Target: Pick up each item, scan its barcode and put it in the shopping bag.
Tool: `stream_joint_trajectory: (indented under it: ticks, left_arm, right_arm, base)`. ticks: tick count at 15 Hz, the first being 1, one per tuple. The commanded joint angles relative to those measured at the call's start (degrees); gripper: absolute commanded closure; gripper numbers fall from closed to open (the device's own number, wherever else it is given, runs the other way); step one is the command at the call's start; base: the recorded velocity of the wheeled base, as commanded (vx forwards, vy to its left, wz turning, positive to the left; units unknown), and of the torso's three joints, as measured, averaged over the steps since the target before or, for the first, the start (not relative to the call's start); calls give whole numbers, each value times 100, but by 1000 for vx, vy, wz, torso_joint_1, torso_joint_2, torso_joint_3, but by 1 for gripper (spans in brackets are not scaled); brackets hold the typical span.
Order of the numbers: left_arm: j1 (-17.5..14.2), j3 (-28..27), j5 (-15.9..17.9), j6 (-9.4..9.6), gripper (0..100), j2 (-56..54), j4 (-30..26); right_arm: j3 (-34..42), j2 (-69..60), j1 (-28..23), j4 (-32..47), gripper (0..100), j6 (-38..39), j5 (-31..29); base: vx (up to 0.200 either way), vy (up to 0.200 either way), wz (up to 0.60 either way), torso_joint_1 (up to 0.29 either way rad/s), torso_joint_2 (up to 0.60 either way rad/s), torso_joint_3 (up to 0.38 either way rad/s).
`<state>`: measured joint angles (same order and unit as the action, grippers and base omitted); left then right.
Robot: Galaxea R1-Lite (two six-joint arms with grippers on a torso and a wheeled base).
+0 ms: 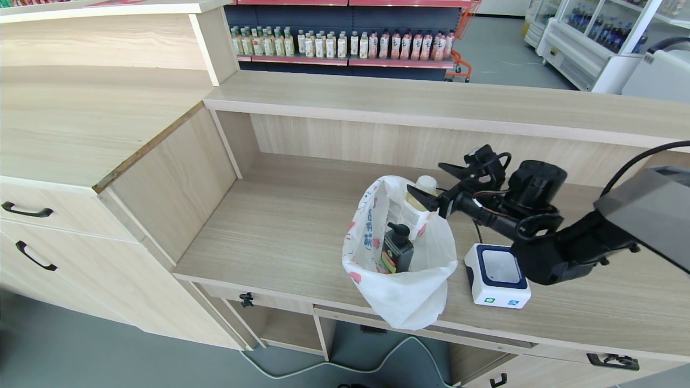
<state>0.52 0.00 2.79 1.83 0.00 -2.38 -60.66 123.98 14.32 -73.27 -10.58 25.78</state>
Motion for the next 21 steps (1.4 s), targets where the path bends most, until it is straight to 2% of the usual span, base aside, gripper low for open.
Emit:
stream_joint_trajectory:
  ticks: [1,4,6,8,10,11,12,14,16,17,21]
  left_arm:
    - [0,0,2,2,0,9,0]
    - [0,0,2,2,0,9,0]
    - [0,0,2,2,0,9,0]
    - [0,0,2,2,0,9,0]
    - [0,0,2,2,0,9,0]
    - [0,0,2,2,0,9,0]
    - [0,0,2,2,0,9,0]
    - [0,0,2,2,0,9,0]
    - [0,0,2,2,0,9,0]
    - [0,0,2,2,0,9,0]
    - [0,0,2,2,0,9,0]
  right_arm:
    - [731,-1113,-35,58,0,258,6]
    - [1707,-2449,-483,524,0,329,-179]
    - [2093,-3046,-624,946,0,329,-522]
    - [2744,-3899,-923,1245,0,302,-1181]
    - [3447,-4663,-1090,1675,0,302,-1427]
    - [4291,-5648,-1142,2290,0,311,-1787]
    - [4713,-6298,-1142,2791,0,329,-2060]
    - [5011,-7511,-1151,3864,0,381,-2570]
    - [4985,-8328,-1142,4663,0,434,-2657]
    - [4994,-8495,-1151,4795,0,443,-2640]
    - [5961,-10245,-1432,5261,0,601,-2394]
  base:
    - [0,0,0,0,0,0]
    - [0,0,0,0,0,0]
    - [0,0,0,0,0,0]
    - [0,0,0,0,0,0]
    - [0,0,0,0,0,0]
    - [0,0,0,0,0,0]
    - [0,0,0,0,0,0]
    - [0,0,0,0,0,0]
    - [0,0,0,0,0,0]
    - [0,0,0,0,0,0]
    - [0,0,0,0,0,0]
